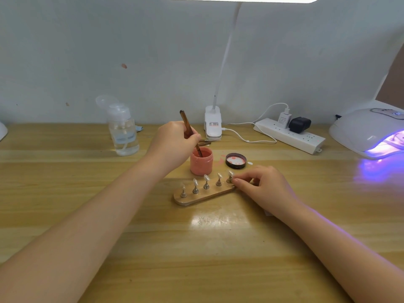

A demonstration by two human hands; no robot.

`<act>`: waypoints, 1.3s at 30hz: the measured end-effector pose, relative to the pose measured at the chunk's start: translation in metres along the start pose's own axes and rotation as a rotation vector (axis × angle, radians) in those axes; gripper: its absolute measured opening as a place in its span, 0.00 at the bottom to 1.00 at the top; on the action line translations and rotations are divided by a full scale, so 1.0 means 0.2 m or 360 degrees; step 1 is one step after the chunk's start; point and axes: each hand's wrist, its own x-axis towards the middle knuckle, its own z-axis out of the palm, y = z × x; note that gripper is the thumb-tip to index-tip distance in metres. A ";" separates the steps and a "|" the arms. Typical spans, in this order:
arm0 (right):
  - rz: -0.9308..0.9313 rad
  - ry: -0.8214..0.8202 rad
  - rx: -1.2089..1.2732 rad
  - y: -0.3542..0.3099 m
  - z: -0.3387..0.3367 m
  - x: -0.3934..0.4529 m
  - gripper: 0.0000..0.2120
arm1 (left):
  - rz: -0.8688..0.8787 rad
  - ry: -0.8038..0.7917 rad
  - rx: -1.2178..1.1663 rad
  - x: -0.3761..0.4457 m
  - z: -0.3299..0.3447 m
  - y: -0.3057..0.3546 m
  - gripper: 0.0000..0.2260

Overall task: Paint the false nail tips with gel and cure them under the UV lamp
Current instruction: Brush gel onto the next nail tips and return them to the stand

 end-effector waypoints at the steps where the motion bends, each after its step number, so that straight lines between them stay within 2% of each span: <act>1: -0.0004 0.0011 -0.0005 0.00 0.00 0.00 0.04 | -0.0001 -0.0002 -0.0001 0.00 0.00 0.00 0.07; 8: -0.0045 0.0082 -0.0048 -0.01 0.01 0.00 0.05 | 0.0001 0.0078 -0.0056 -0.01 -0.02 0.01 0.06; 11: -0.0094 0.0240 -0.0062 0.00 -0.01 0.00 0.05 | 0.0001 0.0080 -0.0060 -0.01 -0.02 0.01 0.06; 15: -0.0432 0.0630 -0.0271 0.00 -0.05 -0.02 0.04 | 0.0000 0.0099 -0.0104 -0.01 -0.02 0.01 0.06; 17: -0.0606 0.0726 -0.0353 0.00 -0.05 -0.03 0.04 | 0.0002 0.0084 -0.0072 -0.01 -0.01 0.00 0.07; 20: -0.0715 0.0796 -0.0326 0.00 -0.05 -0.03 0.04 | -0.0032 -0.0022 -0.0044 0.00 0.01 -0.01 0.06; 24: -0.0761 0.0793 -0.0347 0.00 -0.05 -0.04 0.03 | -0.0059 -0.0082 -0.0057 0.00 0.01 -0.02 0.06; 32: -0.0671 0.0693 -0.0481 0.01 -0.06 -0.05 0.02 | -0.0113 0.0254 -0.0320 0.02 -0.06 -0.02 0.08; 39: -0.0559 0.0472 -0.0728 0.03 -0.06 -0.05 0.03 | -0.0310 0.0209 -0.0426 0.04 -0.08 -0.07 0.10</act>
